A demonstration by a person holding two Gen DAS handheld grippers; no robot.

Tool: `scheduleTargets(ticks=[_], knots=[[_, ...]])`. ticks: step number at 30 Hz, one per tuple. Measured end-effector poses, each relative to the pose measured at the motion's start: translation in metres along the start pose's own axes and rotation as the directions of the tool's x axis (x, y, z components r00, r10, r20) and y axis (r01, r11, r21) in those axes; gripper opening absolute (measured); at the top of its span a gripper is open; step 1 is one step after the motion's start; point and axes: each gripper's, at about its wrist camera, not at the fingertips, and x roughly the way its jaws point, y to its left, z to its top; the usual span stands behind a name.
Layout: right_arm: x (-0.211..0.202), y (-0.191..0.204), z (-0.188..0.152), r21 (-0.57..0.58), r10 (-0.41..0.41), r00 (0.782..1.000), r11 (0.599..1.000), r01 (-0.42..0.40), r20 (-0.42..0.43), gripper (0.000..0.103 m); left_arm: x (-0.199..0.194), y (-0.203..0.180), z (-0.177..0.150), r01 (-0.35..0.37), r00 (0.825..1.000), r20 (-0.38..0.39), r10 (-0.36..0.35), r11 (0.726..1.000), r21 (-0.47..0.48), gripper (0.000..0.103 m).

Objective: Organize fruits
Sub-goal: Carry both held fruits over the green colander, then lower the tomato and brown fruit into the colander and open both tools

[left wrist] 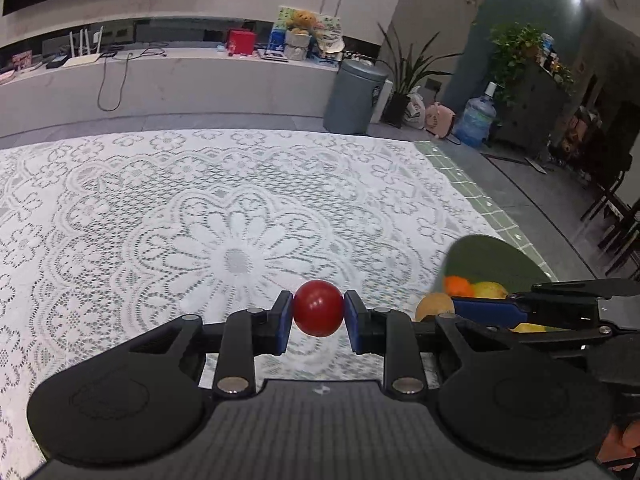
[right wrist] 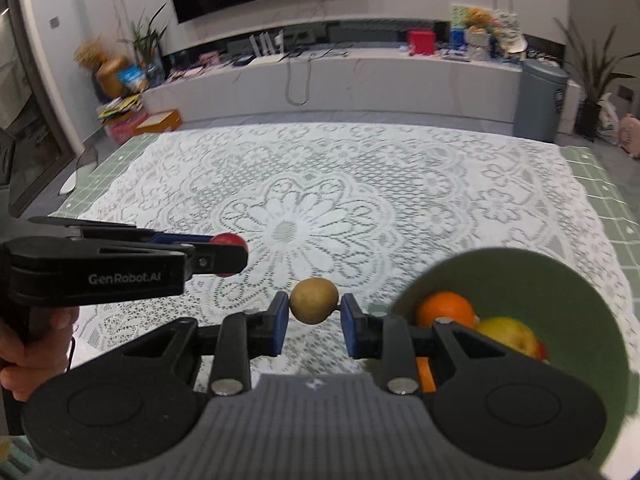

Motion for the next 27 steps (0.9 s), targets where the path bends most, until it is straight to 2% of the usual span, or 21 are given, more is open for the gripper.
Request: scheduleTargets(ticks=[13,27], knots=[[-0.042,-0.04,-0.035,0.1,-0.103,0.993,0.99,0.097,0.053,0.025,-0.006,-0.071,-0.008,0.095,0.995,-0.008,-0.095,0.987,0.131,0.031],[-0.061,-0.083,-0.055,0.136,-0.266,0.96,0.958,0.254,0.081,0.025,0.033,-0.128,-0.011,0.158,0.986,-0.086,-0.141,0.955,0.251,0.031]])
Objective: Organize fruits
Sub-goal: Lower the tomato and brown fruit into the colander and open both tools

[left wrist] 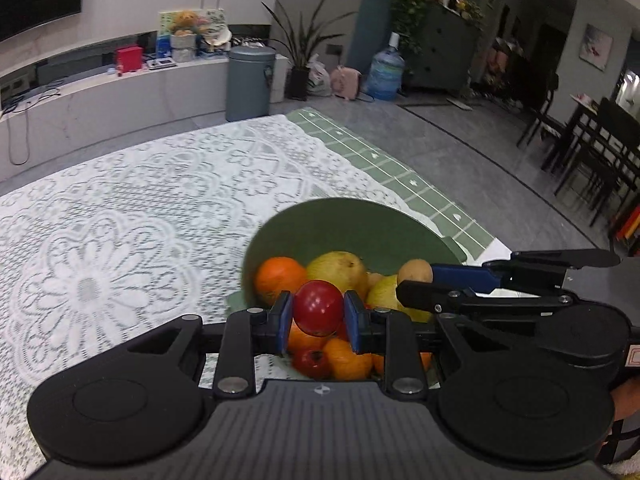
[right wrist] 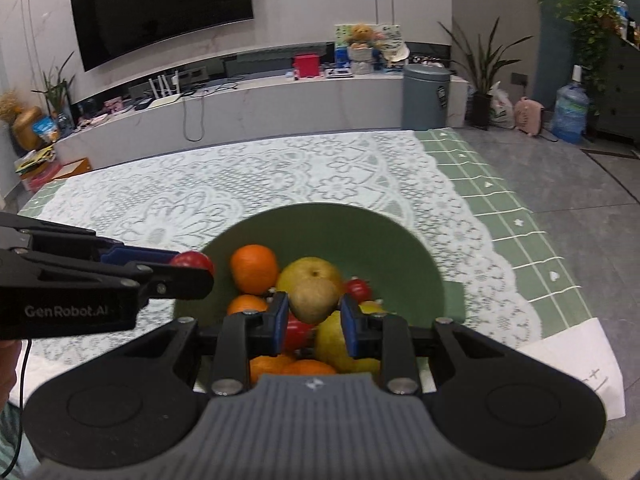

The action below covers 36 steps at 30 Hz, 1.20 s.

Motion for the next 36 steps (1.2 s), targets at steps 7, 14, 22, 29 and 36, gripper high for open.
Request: scheduleTargets(ticks=[7,14,22,29,36], knots=[[0.011,-0.005,-0.001,-0.027,-0.058,0.998,0.998,0.058,0.006,0.025,0.027,-0.011,0.003,-0.001,0.999,-0.041,0.002,0.999,0.034,0.031],[0.025,-0.012,0.002,-0.037,-0.077,0.997,0.996,0.077,0.002,0.025,0.047,-0.009,0.013,-0.016,0.999,-0.051,0.018,0.999,0.04,0.03],[0.047,-0.017,0.009,-0.071,-0.096,0.995,0.993,0.095,-0.022,0.024,0.064,-0.007,0.029,-0.036,0.998,-0.052,0.039,0.998,0.058,0.03],[0.063,-0.02,0.016,-0.109,-0.111,0.993,0.988,0.106,-0.041,0.024,0.078,-0.008,0.041,-0.027,0.998,-0.06,0.031,0.998,0.064,0.031],[0.075,-0.02,0.017,-0.134,-0.108,0.992,0.986,0.098,-0.071,0.024,0.096,-0.005,0.05,-0.01,0.995,-0.094,0.016,0.997,0.071,0.031]])
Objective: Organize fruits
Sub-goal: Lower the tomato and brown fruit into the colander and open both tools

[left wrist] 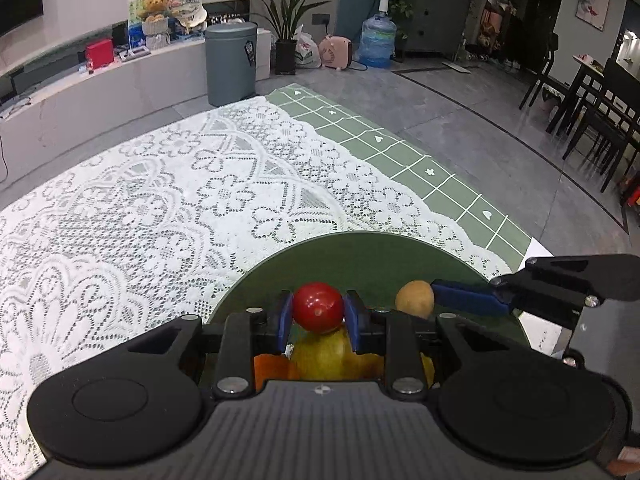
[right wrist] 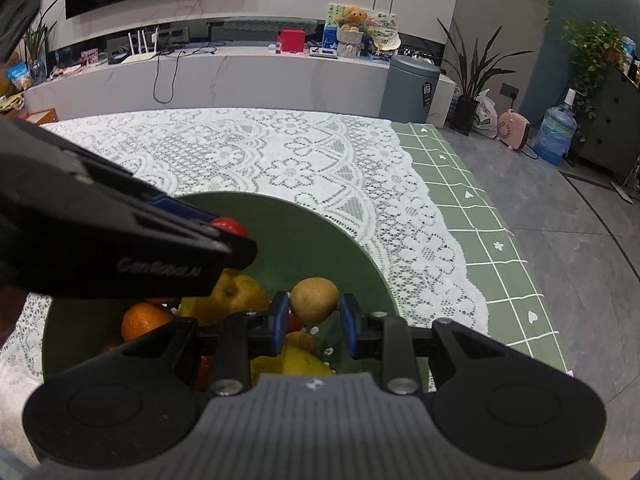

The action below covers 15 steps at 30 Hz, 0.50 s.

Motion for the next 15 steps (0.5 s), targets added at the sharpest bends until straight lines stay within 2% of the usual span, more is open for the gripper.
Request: scheduleTargets(ticks=[15], knots=[[0.019,0.005,-0.001,-0.038,-0.001,0.999,0.999,-0.001,-0.053,0.025,0.017,0.007,0.001,0.007,0.999,-0.037,-0.007,1.0,-0.019,0.032]])
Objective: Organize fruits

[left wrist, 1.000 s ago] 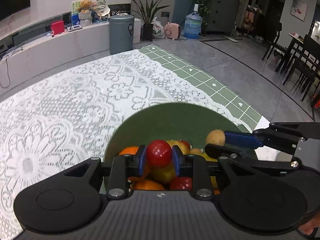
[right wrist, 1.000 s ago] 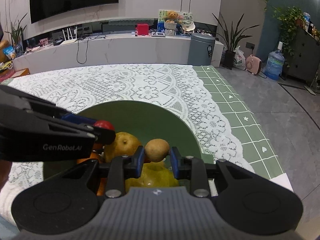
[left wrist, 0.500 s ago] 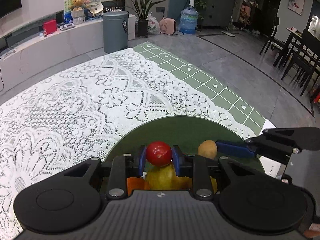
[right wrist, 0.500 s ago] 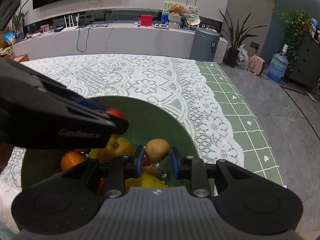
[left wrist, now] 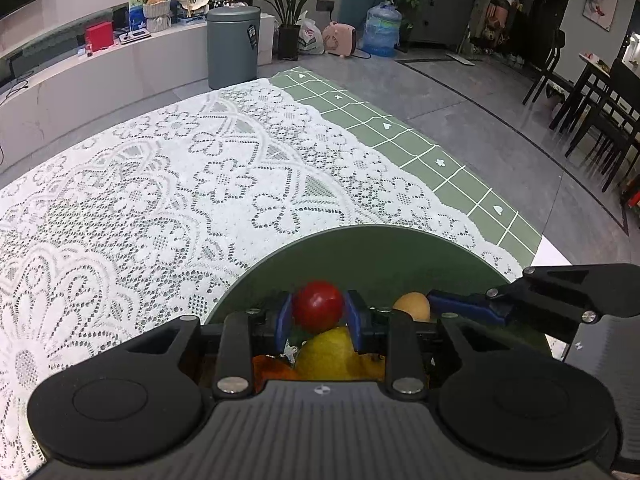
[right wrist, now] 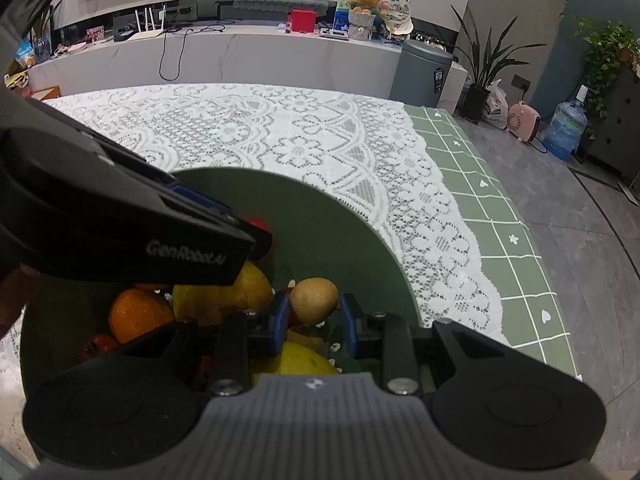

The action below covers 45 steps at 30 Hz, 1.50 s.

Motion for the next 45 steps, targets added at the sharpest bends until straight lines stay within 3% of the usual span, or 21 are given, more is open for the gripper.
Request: scheduleTargets(ticks=[10,18,26,31,33,37,40,45], knots=[[-0.003,0.002,0.003,-0.011,-0.002,1.0,1.0,0.002,0.002,0.026,-0.003,-0.007,0.0,-0.017,1.0,0.007,0.017,1.0,0.026,0.035],[-0.022,0.002,0.006,-0.019,-0.026,0.999,0.999,0.026,0.029,0.045,-0.024,-0.013,0.001,-0.008,0.998,0.057,0.006,0.999,0.039,0.053],[-0.058,0.005,0.011,-0.006,-0.072,0.991,0.997,0.073,0.117,0.063,-0.067,-0.012,-0.005,-0.039,0.986,0.165,0.037,0.999,0.009,0.061],[-0.084,0.01,0.01,0.03,-0.063,0.983,0.998,0.059,0.17,0.066,-0.102,-0.004,-0.01,-0.075,0.965,0.251,0.079,0.997,-0.025,0.069],[-0.095,0.014,0.009,0.052,-0.051,0.981,0.998,0.042,0.188,0.075,-0.116,-0.002,-0.014,-0.098,0.955,0.278,0.105,0.994,-0.039,0.07],[-0.115,0.023,0.007,0.082,-0.027,0.974,0.997,0.009,0.226,0.081,-0.138,0.001,-0.025,-0.145,0.932,0.327,0.154,0.988,-0.054,0.076],[-0.131,0.033,0.003,0.088,-0.038,0.963,0.996,0.015,0.266,0.085,-0.152,-0.002,-0.036,-0.21,0.907,0.365,0.211,0.977,-0.043,0.085],[-0.156,0.05,-0.008,0.093,-0.07,0.939,0.995,0.04,0.335,0.096,-0.17,-0.007,-0.053,-0.326,0.863,0.398,0.311,0.945,-0.031,0.088]])
